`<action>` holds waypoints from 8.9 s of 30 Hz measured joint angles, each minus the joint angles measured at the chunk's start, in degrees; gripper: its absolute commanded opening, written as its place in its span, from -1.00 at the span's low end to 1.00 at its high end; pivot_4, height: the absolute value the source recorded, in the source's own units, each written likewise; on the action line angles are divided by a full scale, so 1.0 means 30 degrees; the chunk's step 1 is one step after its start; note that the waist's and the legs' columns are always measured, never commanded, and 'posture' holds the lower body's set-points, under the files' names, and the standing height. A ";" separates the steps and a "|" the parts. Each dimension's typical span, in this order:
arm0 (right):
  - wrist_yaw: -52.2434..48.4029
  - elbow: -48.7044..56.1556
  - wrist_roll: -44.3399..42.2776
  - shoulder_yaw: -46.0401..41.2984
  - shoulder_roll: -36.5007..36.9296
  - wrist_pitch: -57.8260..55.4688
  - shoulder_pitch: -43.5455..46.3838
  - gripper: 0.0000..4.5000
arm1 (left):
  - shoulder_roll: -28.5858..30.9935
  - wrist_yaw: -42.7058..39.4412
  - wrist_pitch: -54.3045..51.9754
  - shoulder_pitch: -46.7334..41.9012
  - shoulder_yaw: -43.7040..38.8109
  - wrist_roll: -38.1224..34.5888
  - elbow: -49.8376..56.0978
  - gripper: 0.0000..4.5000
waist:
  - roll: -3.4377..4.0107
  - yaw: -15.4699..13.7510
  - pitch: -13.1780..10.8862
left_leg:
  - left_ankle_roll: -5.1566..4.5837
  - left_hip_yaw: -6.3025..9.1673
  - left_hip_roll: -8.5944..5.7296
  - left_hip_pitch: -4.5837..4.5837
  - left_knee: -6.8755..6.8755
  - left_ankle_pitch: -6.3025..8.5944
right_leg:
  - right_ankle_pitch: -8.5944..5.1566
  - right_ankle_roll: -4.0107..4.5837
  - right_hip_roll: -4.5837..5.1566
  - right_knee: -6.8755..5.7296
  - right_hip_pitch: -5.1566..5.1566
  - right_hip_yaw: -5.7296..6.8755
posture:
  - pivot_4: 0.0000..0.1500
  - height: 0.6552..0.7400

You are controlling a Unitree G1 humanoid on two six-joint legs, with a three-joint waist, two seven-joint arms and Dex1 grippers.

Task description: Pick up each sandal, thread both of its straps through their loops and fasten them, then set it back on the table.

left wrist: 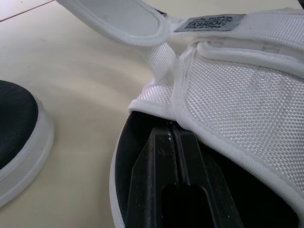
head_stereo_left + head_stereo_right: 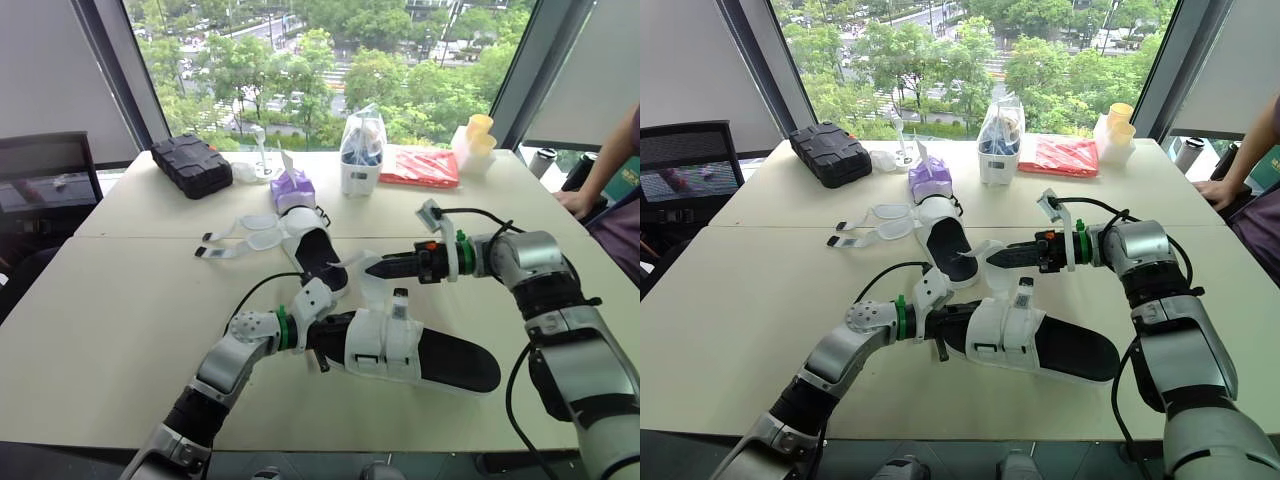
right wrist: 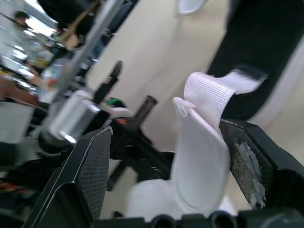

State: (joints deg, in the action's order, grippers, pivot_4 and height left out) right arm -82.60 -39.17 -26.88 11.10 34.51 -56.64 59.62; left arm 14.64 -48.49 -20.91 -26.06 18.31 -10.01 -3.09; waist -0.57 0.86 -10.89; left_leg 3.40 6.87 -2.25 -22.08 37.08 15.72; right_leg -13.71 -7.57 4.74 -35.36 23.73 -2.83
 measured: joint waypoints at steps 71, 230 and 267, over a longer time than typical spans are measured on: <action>0.8633 0.7446 0.7218 -0.3514 0.8584 3.2786 -1.1010 0.98 | -0.0764 -0.1226 0.0944 -0.0624 0.0536 -0.0044 -0.1688 -1.00 | 0.0007 -0.0014 0.0003 | 0.0023 -0.0067 0.0024 0.0254 0.0018 -0.0037 | -0.0020 0.0106 -0.0012 -0.0056 -0.0214 -0.0044 | 1.00 1.00; 1.8416 2.4224 -0.9772 -0.4331 -0.0347 -0.1795 -1.8710 -0.98 | -0.1129 -0.0921 0.1268 -0.0478 0.0786 0.0285 -0.1892 -1.00 | -0.0001 -0.0478 0.0014 | -0.0049 -0.0058 0.0038 0.0209 0.0036 0.0004 | -0.0022 0.0097 -0.0016 0.0064 -0.0225 -0.0004 | 1.00 1.00; 0.2370 1.2199 0.1379 0.3561 0.6238 0.5981 -0.6149 -0.98 | -0.1255 -0.0390 0.1781 -0.0358 0.0963 0.0472 -0.1937 -1.00 | 0.0003 -0.0284 0.0011 | -0.0047 -0.0064 0.0039 0.0198 0.0010 0.0007 | 0.0010 0.0019 -0.0010 0.0070 -0.0198 0.0010 | 1.00 1.00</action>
State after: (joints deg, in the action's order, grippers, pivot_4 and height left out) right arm -75.49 -2.58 -22.75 21.78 53.23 -38.69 41.17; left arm 10.88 -49.66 -15.57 -27.14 21.20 -8.60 -8.90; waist -0.56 0.01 -10.85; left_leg 3.26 6.68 -2.13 -21.48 37.11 15.74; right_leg -13.68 -7.51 4.70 -35.15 23.14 -2.80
